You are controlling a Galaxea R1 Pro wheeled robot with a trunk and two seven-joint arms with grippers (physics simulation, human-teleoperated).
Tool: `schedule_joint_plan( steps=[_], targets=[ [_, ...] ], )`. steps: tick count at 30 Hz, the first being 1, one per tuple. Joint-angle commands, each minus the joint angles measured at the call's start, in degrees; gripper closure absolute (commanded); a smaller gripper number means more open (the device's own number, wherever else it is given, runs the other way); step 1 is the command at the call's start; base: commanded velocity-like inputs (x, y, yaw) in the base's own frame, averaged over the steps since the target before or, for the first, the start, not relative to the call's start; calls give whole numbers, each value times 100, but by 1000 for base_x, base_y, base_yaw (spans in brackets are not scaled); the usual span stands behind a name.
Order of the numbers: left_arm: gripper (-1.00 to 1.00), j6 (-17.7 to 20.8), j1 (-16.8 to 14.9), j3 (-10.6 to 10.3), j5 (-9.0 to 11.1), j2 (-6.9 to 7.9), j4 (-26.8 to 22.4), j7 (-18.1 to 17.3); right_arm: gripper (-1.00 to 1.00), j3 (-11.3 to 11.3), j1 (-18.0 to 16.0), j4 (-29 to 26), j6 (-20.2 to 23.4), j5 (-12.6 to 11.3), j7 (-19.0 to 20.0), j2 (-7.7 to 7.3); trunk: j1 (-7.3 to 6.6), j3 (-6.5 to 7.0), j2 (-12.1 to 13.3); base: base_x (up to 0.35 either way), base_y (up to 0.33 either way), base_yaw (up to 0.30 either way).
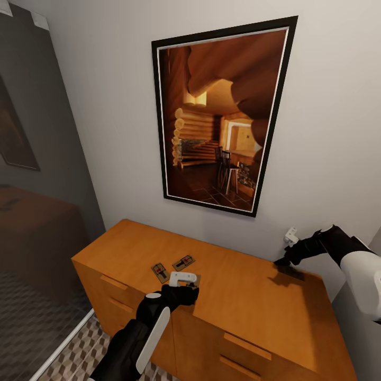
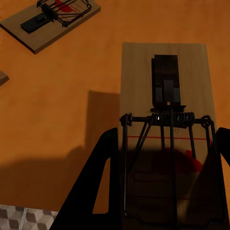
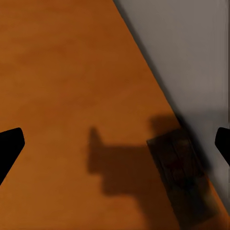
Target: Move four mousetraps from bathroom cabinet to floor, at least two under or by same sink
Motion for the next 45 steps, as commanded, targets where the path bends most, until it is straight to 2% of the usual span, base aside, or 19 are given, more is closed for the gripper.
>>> schedule_joint_plan(
  steps=[1,9,15,23,30,34,45],
  targets=[
    [100,18,-6,7,52,0,-8,48,-100,-48,-6,-1,60,23,1,3,4,-14,-14,0,0,0],
    [100,8,-6,17,59,0,-13,41,-100,-48,-6,46,60,33,-117,3,4,-14,-14,0,0,0],
    [100,14,-6,19,73,0,-13,20,-100,-54,-6,74,61,230,-130,3,4,-14,-14,0,0,0],
    [100,11,-6,22,76,0,-13,28,-100,-54,-6,114,65,304,-136,-8,4,-14,-14,0,0,0],
    [100,21,-6,20,79,0,-13,19,-100,-61,-6,158,61,311,-132,-236,4,-14,-14,0,0,0],
    [100,50,-6,13,80,0,-12,22,-100,-64,-6,271,55,303,-124,-466,4,-14,-14,0,0,0],
    [100,45,-6,10,80,0,-9,33,-100,-78,-6,447,12,291,-127,-638,4,-14,-14,0,0,0]
  ],
)
